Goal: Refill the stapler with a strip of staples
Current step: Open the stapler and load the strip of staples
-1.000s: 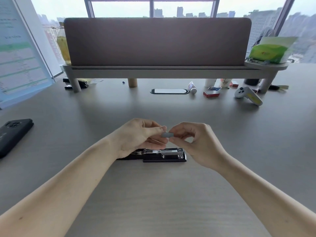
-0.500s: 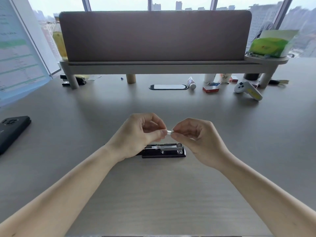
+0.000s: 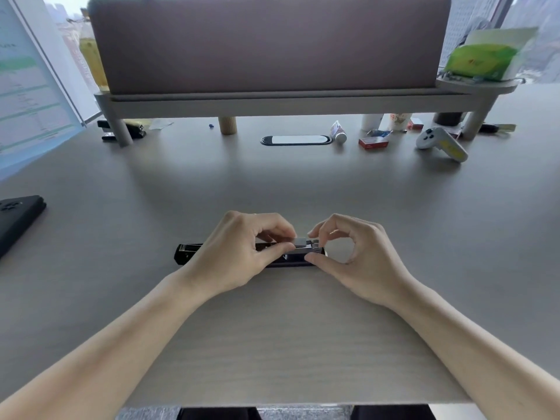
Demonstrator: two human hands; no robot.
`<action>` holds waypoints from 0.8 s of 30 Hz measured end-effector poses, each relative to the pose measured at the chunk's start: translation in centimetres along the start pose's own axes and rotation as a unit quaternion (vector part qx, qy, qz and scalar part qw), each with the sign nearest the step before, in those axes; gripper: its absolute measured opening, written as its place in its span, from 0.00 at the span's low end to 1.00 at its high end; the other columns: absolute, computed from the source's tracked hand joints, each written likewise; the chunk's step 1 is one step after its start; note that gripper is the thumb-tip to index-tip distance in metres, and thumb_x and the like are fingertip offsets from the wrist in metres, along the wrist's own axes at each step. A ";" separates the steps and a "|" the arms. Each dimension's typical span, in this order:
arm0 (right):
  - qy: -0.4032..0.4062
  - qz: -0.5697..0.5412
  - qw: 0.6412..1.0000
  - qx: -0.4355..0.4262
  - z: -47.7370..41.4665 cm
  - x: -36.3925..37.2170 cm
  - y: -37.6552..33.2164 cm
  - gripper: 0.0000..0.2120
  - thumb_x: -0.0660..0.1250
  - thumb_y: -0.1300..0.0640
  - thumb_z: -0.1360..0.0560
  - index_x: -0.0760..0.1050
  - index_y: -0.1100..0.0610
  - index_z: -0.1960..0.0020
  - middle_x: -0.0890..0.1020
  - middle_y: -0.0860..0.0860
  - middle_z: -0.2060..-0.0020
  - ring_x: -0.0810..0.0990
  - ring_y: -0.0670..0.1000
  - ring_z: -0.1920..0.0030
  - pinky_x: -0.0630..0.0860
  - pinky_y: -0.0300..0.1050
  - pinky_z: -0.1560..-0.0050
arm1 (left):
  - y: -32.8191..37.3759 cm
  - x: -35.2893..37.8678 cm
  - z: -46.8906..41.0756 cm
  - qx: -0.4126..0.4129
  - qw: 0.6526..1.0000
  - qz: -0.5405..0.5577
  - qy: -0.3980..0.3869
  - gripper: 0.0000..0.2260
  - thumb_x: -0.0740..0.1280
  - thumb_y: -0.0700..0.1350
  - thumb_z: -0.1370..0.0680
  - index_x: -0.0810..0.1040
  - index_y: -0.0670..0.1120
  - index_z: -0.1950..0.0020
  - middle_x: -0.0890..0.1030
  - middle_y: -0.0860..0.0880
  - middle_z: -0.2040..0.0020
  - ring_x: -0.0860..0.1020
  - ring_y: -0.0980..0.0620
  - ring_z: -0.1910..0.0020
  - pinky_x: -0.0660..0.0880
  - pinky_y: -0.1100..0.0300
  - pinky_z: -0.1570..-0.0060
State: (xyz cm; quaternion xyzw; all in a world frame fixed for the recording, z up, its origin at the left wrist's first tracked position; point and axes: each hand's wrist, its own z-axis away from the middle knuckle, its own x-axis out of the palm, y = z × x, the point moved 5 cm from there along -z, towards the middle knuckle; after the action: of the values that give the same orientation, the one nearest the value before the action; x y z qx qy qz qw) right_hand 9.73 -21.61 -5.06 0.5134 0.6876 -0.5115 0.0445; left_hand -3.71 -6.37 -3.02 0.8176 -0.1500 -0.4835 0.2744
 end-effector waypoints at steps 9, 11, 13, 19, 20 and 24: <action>-0.008 0.025 1.000 0.004 0.1 0.2 0.7 0.07 0.80 0.55 0.27 0.82 0.51 0.54 0.89 0.43 0.55 0.86 0.44 0.50 0.79 0.38 0.47 | 0.2 -0.1 -0.2 0.029 0.999 -0.021 -0.004 0.05 0.78 0.44 0.24 0.90 0.49 0.50 0.89 0.58 0.55 0.85 0.63 0.50 0.74 0.77 0.50; -0.010 0.027 1.000 0.005 0.0 0.3 0.7 0.06 0.80 0.55 0.27 0.83 0.52 0.54 0.89 0.44 0.55 0.86 0.43 0.51 0.79 0.36 0.47 | 0.2 -0.1 -0.2 0.029 0.999 -0.019 -0.003 0.05 0.79 0.44 0.25 0.90 0.49 0.50 0.89 0.58 0.55 0.85 0.63 0.50 0.74 0.77 0.50; -0.010 0.027 1.000 0.006 0.0 0.3 0.6 0.06 0.80 0.56 0.27 0.84 0.53 0.55 0.89 0.44 0.56 0.86 0.43 0.52 0.78 0.33 0.47 | 0.2 0.0 -0.2 0.026 0.999 -0.018 -0.004 0.05 0.79 0.45 0.25 0.90 0.49 0.50 0.89 0.58 0.55 0.86 0.63 0.50 0.74 0.78 0.52; -0.010 0.015 0.999 0.027 0.1 0.3 0.9 0.06 0.81 0.56 0.27 0.84 0.53 0.56 0.89 0.44 0.59 0.88 0.43 0.55 0.80 0.33 0.50 | 0.7 -0.2 -0.8 0.059 0.996 -0.048 -0.040 0.05 0.78 0.44 0.24 0.90 0.48 0.49 0.90 0.56 0.56 0.86 0.60 0.55 0.72 0.78 0.57; -0.010 0.011 0.999 0.032 0.1 0.2 0.9 0.06 0.81 0.56 0.28 0.84 0.53 0.56 0.89 0.44 0.59 0.88 0.42 0.55 0.79 0.31 0.51 | 0.9 -0.2 -0.9 0.073 0.995 -0.058 -0.046 0.05 0.78 0.44 0.24 0.90 0.49 0.49 0.90 0.56 0.56 0.86 0.60 0.56 0.75 0.75 0.55; -0.007 0.003 0.999 0.041 0.1 0.2 0.9 0.06 0.82 0.56 0.28 0.85 0.53 0.57 0.89 0.44 0.60 0.88 0.41 0.55 0.75 0.26 0.53 | 0.9 -0.2 -0.9 0.095 0.992 -0.073 -0.045 0.06 0.78 0.44 0.23 0.90 0.49 0.47 0.90 0.55 0.54 0.87 0.59 0.58 0.80 0.61 0.54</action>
State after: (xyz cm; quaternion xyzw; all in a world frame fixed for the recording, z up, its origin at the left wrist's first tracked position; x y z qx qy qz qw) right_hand 10.26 -21.59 -5.88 0.5131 0.6644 -0.5425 0.0297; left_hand -3.05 -6.76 -1.98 0.8264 -0.1470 -0.5219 0.1522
